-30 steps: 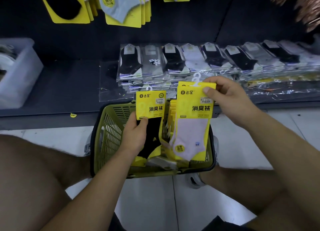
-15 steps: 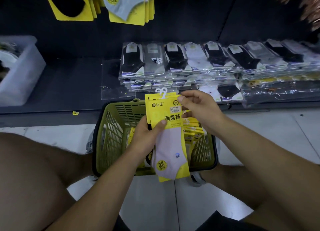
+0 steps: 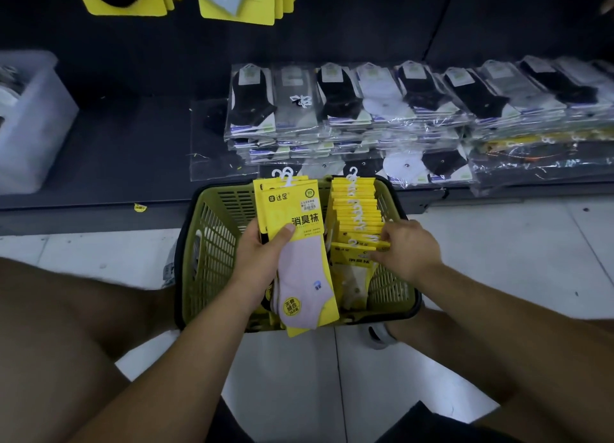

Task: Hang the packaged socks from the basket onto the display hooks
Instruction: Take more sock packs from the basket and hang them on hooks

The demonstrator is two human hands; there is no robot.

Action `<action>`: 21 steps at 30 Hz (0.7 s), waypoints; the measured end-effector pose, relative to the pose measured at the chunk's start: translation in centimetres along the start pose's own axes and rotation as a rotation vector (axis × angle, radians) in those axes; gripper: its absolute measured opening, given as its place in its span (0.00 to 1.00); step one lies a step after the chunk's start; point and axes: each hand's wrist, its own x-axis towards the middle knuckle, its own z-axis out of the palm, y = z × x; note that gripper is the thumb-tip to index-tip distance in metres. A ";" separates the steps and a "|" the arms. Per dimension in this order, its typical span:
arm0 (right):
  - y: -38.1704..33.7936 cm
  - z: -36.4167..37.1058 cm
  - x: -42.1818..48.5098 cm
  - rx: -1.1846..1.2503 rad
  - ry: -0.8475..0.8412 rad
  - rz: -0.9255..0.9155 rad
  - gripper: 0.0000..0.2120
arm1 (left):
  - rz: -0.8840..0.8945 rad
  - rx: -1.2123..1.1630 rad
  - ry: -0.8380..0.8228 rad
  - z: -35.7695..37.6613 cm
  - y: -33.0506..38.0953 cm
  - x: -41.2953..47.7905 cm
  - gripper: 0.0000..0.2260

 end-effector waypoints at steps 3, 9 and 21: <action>0.2 1.3 -0.4 -0.085 0.044 -0.059 0.23 | 0.010 0.013 -0.004 0.1 -0.1 0.1 0.08; 0.7 2.6 -0.3 -0.103 0.084 -0.077 0.19 | 0.002 0.033 -0.007 0.5 -0.1 0.0 0.11; 0.0 -1.9 0.2 0.678 -0.086 0.094 0.09 | 0.001 0.012 -0.018 0.0 -0.2 0.9 0.08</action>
